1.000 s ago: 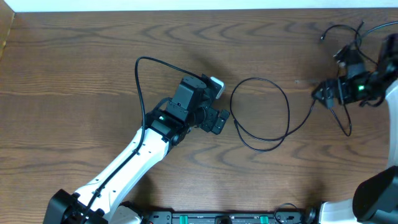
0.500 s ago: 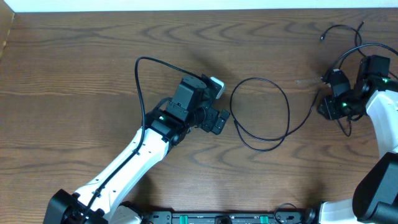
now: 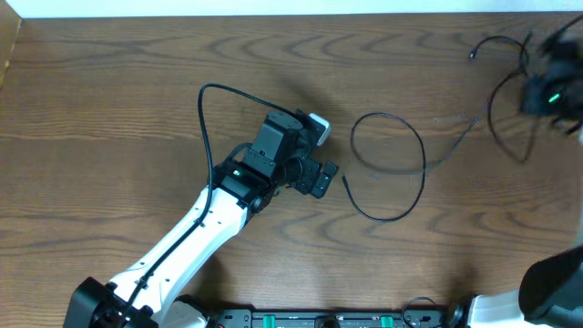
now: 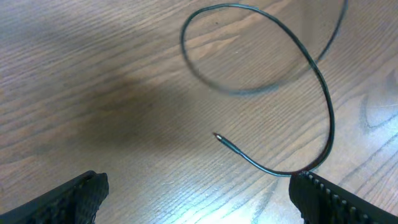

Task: Untangle cables
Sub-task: 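Drag the black cable off the table's right edge with the right gripper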

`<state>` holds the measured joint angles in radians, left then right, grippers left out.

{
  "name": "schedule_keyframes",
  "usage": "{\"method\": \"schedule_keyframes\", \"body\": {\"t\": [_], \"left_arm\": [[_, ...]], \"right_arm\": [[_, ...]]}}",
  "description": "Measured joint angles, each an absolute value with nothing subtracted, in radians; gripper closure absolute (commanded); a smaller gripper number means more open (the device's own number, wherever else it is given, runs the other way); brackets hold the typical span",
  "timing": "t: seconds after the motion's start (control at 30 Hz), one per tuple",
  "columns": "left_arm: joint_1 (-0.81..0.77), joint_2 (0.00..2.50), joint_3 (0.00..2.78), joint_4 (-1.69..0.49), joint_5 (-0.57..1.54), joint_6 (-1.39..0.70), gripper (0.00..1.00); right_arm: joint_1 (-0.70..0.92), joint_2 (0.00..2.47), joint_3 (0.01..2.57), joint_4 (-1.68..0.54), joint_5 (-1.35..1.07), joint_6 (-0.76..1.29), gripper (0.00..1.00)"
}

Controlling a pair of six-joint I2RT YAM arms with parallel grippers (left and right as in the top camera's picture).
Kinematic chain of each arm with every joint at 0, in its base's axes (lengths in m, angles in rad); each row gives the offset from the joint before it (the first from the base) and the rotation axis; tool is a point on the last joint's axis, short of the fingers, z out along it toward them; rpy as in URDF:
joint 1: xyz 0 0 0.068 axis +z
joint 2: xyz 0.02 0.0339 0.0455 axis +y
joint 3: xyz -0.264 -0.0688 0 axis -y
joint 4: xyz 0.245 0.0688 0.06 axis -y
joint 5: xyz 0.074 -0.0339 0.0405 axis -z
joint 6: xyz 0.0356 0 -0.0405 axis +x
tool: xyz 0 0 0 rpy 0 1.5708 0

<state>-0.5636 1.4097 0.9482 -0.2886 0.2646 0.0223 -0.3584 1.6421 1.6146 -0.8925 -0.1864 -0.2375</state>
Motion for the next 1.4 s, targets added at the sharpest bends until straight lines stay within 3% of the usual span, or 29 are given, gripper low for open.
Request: {"method": "schedule_keyframes", "body": {"t": [0.17, 0.43, 0.63, 0.97, 1.4], "left_arm": [[-0.564, 1.410, 0.948, -0.288, 0.265, 0.022, 0.02], [-0.564, 1.410, 0.948, -0.288, 0.268, 0.022, 0.02], [-0.564, 1.410, 0.948, -0.288, 0.268, 0.022, 0.02], [-0.564, 1.410, 0.948, -0.288, 0.268, 0.022, 0.02], [-0.564, 1.410, 0.948, -0.289, 0.268, 0.022, 0.02]], "right_arm": [[-0.481, 1.641, 1.857, -0.835, -0.190, -0.196, 0.99], [-0.837, 1.639, 2.033, -0.563, -0.229, 0.336, 0.99], [-0.913, 1.639, 2.033, -0.487, -0.302, 0.540, 0.99], [-0.914, 1.664, 1.999, -0.739, -0.204, 0.551, 0.99], [-0.914, 1.983, 1.838, -0.932, -0.103, 0.549, 0.99]]}}
